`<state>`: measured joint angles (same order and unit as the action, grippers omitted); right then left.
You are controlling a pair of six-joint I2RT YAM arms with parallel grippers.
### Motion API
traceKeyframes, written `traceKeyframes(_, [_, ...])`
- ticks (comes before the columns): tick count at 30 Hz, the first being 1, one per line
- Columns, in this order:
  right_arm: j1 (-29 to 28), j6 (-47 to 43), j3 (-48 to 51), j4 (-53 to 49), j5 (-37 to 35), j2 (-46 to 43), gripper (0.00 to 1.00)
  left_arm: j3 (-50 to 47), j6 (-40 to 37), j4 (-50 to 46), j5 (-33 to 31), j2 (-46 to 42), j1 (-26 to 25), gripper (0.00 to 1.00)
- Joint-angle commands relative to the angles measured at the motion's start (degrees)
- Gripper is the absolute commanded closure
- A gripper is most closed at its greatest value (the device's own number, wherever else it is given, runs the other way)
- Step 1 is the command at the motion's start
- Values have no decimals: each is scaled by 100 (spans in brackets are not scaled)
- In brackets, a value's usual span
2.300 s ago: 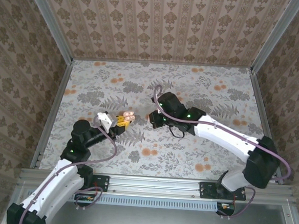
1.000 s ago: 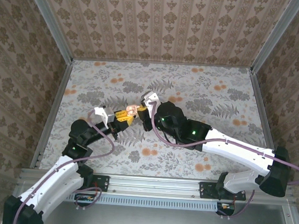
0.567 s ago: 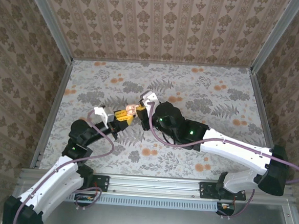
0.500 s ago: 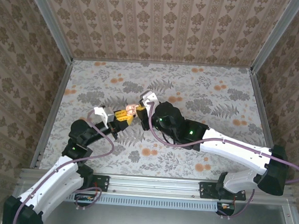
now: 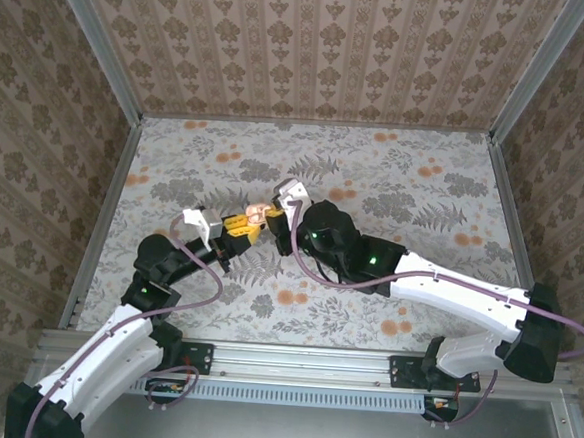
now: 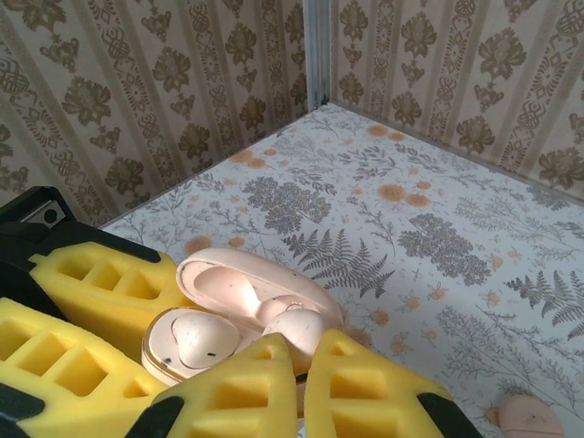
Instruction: Insert the wireless bluetooth earbuds into the charging case
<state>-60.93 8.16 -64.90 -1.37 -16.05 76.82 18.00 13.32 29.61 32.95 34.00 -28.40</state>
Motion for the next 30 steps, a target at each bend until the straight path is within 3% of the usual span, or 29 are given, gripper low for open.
traceKeyframes(1, [-75, 115, 225, -74, 302, -201, 93, 125, 47, 415, -188, -147, -16, 100])
traceKeyframes(23, [-167, 305, 101, -502, 881, -105, 92, 90, -132, 232, -365, -297, -25, 100])
traceKeyframes(30, [-266, 347, 162, -358, 777, -138, 93, -212, -372, 823, -198, -315, -32, 100])
